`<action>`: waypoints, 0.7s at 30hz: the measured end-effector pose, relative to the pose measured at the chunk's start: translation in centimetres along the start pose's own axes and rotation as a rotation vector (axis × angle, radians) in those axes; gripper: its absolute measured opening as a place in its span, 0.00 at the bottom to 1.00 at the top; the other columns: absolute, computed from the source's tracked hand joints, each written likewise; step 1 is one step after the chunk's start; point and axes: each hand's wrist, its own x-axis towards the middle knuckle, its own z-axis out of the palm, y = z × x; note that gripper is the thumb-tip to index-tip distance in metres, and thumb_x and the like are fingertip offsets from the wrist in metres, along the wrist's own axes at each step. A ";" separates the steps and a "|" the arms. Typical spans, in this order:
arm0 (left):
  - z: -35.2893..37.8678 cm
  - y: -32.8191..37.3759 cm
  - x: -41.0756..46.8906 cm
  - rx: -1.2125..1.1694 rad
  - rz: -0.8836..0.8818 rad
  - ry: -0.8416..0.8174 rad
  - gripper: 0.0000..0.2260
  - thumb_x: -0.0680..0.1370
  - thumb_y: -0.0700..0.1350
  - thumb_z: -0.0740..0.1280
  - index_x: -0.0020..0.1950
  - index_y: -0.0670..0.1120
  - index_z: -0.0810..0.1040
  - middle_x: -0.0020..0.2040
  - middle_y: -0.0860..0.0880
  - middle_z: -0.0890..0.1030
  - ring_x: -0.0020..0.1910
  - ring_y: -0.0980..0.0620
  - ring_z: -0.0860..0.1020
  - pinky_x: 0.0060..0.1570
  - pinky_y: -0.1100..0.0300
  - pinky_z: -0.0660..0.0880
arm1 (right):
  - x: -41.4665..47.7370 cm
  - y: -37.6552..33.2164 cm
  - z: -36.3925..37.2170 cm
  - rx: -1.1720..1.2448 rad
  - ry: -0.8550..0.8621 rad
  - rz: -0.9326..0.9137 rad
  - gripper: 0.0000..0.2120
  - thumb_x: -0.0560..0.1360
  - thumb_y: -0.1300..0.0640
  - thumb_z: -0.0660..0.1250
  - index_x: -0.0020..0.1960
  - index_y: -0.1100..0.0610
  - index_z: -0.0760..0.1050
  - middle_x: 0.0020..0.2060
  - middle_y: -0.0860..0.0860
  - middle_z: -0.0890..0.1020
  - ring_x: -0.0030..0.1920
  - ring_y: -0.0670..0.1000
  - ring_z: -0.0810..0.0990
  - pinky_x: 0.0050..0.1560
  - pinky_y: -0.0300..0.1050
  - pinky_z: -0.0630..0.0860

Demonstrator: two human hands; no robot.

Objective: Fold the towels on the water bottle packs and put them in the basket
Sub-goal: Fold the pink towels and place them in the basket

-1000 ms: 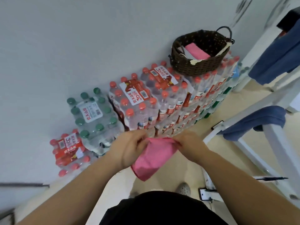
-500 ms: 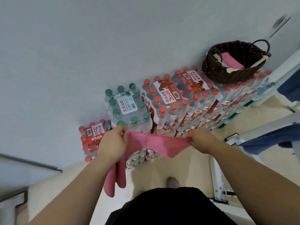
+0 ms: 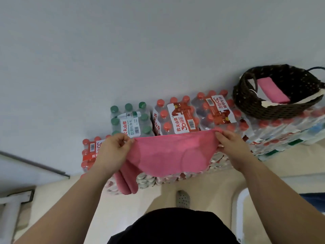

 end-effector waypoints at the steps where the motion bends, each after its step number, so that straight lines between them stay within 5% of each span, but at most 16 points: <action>1: 0.8 0.8 0.4 0.003 -0.010 0.026 0.08 0.78 0.48 0.69 0.38 0.48 0.80 0.30 0.52 0.78 0.30 0.56 0.74 0.35 0.57 0.71 | 1.1 -0.3 -0.5 -0.003 -0.008 0.002 0.09 0.83 0.55 0.61 0.55 0.52 0.80 0.52 0.51 0.82 0.52 0.53 0.80 0.51 0.54 0.81; 6: 4.7 2.8 2.2 0.076 -0.068 0.120 0.08 0.77 0.48 0.69 0.40 0.48 0.79 0.33 0.50 0.80 0.33 0.50 0.76 0.36 0.57 0.70 | 6.1 -0.8 -2.0 -0.141 0.089 -0.165 0.09 0.83 0.53 0.61 0.51 0.52 0.80 0.45 0.49 0.81 0.44 0.46 0.77 0.44 0.44 0.75; 12: 7.5 3.4 2.6 0.254 -0.143 0.179 0.06 0.78 0.48 0.68 0.44 0.47 0.80 0.35 0.49 0.79 0.38 0.46 0.77 0.38 0.57 0.67 | 9.5 0.1 -2.2 -0.337 0.100 -0.273 0.11 0.82 0.51 0.61 0.49 0.57 0.78 0.43 0.51 0.82 0.45 0.52 0.79 0.44 0.46 0.75; 16: 5.9 5.4 5.7 0.390 -0.011 0.162 0.07 0.78 0.50 0.68 0.42 0.49 0.79 0.31 0.51 0.78 0.37 0.44 0.78 0.38 0.54 0.73 | 12.0 -1.6 -2.8 -0.416 0.174 -0.377 0.11 0.81 0.55 0.63 0.44 0.60 0.77 0.37 0.52 0.79 0.40 0.54 0.77 0.35 0.35 0.66; 21: 2.8 10.9 11.7 0.587 0.259 0.126 0.06 0.78 0.51 0.67 0.46 0.50 0.80 0.37 0.49 0.81 0.42 0.42 0.79 0.42 0.52 0.76 | 16.1 -7.5 -4.2 -0.533 0.273 -0.449 0.15 0.80 0.52 0.63 0.39 0.60 0.74 0.36 0.58 0.79 0.39 0.59 0.77 0.40 0.49 0.69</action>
